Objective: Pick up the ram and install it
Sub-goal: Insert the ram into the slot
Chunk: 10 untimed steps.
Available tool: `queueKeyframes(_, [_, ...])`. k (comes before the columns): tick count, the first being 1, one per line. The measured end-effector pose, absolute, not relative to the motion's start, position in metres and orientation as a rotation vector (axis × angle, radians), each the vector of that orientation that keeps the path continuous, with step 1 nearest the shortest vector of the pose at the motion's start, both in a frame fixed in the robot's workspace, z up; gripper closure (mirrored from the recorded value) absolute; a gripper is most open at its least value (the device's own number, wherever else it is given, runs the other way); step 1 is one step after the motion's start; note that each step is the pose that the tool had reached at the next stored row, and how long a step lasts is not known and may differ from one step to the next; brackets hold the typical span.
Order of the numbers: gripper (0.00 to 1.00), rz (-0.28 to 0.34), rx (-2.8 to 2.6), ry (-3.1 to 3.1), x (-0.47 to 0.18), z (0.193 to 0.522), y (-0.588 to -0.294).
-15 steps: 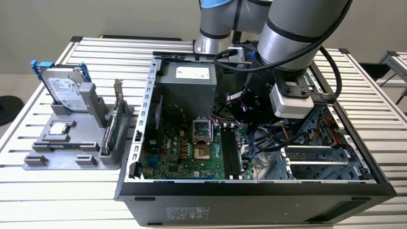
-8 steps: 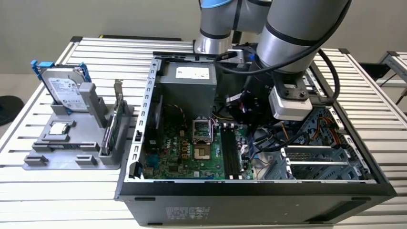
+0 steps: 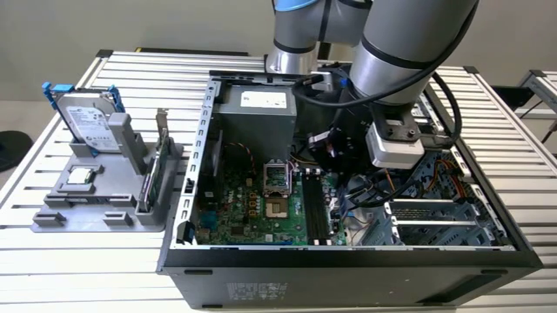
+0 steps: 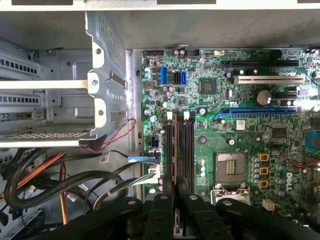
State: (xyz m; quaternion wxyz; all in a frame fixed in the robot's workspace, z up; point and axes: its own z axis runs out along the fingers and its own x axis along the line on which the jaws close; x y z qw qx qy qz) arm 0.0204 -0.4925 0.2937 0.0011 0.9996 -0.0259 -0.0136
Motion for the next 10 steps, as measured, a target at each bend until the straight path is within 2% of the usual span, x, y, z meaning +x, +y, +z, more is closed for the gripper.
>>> queueKeyframes(10, [1.00,-0.043,3.140,-0.081,0.0206,0.2870,-0.4925])
